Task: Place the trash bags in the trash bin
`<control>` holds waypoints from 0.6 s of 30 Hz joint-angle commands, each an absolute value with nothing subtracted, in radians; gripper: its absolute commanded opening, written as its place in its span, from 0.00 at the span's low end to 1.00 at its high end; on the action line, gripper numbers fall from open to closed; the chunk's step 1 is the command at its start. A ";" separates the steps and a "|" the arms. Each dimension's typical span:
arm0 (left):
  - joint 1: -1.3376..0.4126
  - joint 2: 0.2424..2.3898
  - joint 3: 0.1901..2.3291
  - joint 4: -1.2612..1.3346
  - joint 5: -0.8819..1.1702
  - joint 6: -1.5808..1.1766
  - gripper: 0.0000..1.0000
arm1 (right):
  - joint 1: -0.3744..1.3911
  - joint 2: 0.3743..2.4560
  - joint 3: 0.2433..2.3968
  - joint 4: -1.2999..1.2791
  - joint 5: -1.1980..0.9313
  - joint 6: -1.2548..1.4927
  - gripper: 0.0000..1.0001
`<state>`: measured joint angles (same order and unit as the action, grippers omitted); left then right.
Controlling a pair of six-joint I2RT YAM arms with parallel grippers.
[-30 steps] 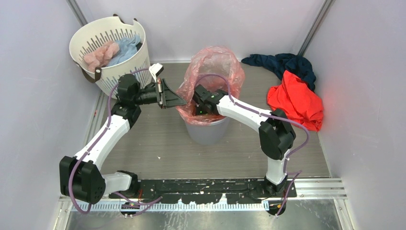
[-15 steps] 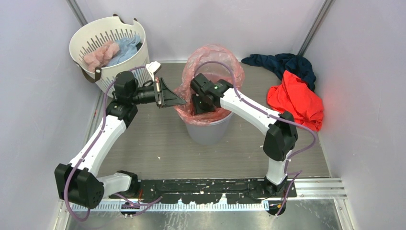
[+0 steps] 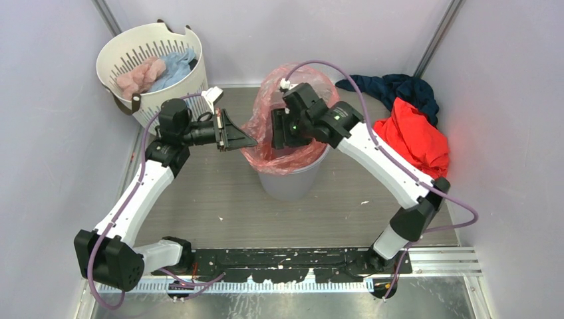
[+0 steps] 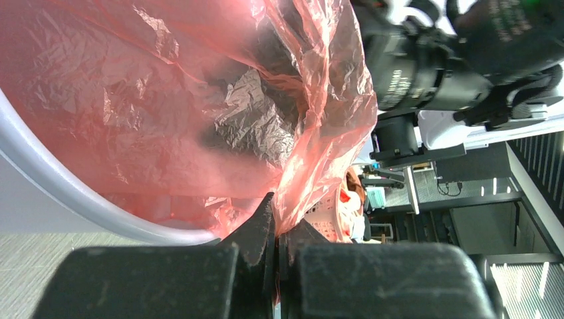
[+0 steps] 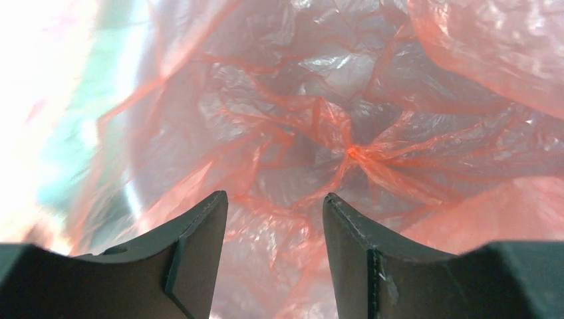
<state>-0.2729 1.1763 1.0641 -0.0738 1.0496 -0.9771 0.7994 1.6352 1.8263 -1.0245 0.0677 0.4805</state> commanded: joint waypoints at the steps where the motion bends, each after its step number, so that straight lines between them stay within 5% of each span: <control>1: -0.275 1.155 1.120 -0.092 1.044 -0.941 0.00 | 0.805 1.525 1.880 -0.971 0.035 0.485 0.61; 10: -0.275 1.132 1.120 -0.123 1.035 -0.930 0.00 | 0.805 1.507 1.962 -1.141 0.104 0.515 0.43; 15: -0.275 1.105 1.104 -0.133 1.030 -0.932 0.00 | 0.809 1.457 1.926 -1.191 0.094 0.547 0.40; 18: -0.275 1.094 1.103 -0.140 1.030 -0.930 0.00 | 0.811 1.418 1.939 -1.216 0.126 0.563 0.47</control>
<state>-0.2729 1.1400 1.0790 -0.1417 1.0290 -0.9524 0.8017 1.5043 1.9221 -1.1736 0.0822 0.5289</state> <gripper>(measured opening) 0.006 0.428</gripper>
